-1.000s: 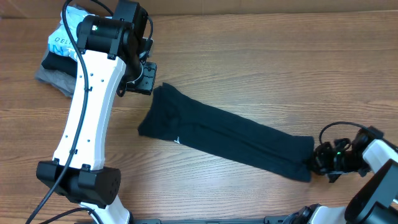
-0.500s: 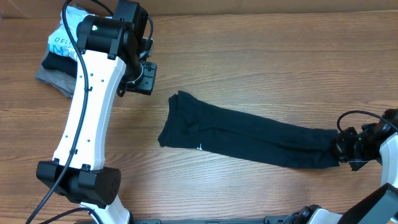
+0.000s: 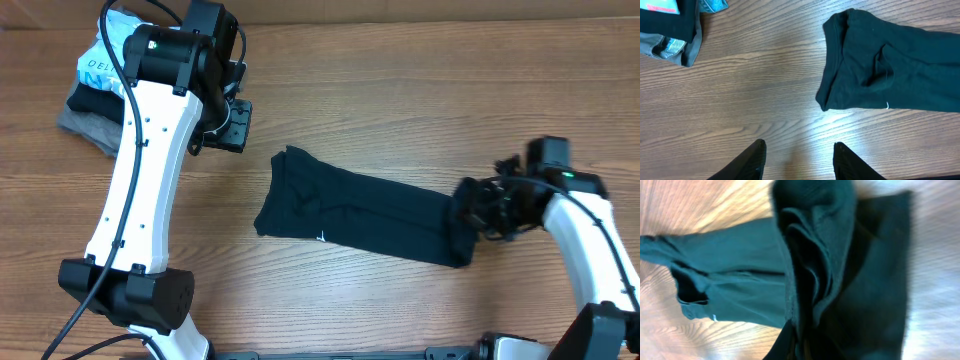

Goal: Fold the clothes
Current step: 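Fold the right end of the shirt strip leftward with the right gripper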

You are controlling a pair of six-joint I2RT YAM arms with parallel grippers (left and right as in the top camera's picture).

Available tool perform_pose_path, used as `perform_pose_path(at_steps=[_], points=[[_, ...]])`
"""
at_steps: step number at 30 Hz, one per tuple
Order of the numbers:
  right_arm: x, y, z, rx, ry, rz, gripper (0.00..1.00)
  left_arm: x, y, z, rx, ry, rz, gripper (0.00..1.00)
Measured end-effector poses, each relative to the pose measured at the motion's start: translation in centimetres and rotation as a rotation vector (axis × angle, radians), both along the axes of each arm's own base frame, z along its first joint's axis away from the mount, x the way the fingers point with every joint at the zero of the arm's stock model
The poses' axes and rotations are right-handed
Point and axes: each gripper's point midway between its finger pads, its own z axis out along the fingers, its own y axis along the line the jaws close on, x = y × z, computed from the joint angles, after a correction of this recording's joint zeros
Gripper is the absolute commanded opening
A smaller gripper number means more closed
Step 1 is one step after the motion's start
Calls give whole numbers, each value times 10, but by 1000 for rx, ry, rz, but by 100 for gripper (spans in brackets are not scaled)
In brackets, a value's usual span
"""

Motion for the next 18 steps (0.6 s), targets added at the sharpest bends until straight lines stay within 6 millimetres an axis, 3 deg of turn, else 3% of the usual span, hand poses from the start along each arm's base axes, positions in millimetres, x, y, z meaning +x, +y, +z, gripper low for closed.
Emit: perform_pose_path(at_steps=[6,14,16,18], points=[[6,56,2,0,-20,56,4,0,0,0,0,0,0,47],[3,95,-7,-36,8,35,6,0,0,0,0,0,0,47],[1,98,-14,-55,34,16,27,0,0,0,0,0,0,48],[1,98,-18,-67,49,5,38,0,0,0,0,0,0,49]])
